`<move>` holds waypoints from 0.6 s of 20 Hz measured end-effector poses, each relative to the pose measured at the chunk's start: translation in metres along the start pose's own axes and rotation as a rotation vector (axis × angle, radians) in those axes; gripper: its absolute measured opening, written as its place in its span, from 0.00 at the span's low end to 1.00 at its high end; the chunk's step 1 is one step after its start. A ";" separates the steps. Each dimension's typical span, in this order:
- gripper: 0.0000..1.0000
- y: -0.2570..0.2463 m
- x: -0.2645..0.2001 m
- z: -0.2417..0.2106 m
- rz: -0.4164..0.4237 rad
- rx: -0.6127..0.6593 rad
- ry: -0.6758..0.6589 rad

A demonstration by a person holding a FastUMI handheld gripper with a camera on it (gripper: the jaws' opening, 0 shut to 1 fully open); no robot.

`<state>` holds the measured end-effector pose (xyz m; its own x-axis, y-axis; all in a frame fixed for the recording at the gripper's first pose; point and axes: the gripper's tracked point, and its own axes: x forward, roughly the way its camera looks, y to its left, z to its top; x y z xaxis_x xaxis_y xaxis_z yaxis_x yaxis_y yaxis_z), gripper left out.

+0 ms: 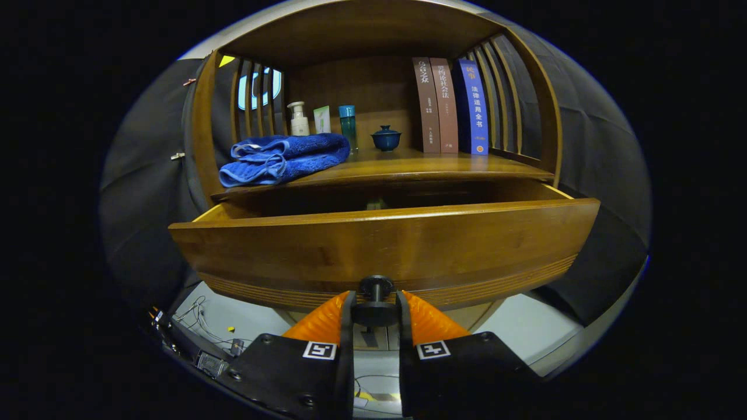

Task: Pull open the drawer, take out the items inside it, and place them on the countertop above the cabinet.

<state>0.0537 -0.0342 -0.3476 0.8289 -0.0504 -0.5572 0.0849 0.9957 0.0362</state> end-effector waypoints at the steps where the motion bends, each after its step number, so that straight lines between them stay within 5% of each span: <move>1: 0.35 0.000 -0.010 -0.004 0.002 0.000 0.008; 12: 0.35 -0.001 -0.077 -0.050 0.021 0.044 0.098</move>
<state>-0.0377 -0.0277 -0.3468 0.7729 -0.0195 -0.6342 0.0942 0.9920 0.0844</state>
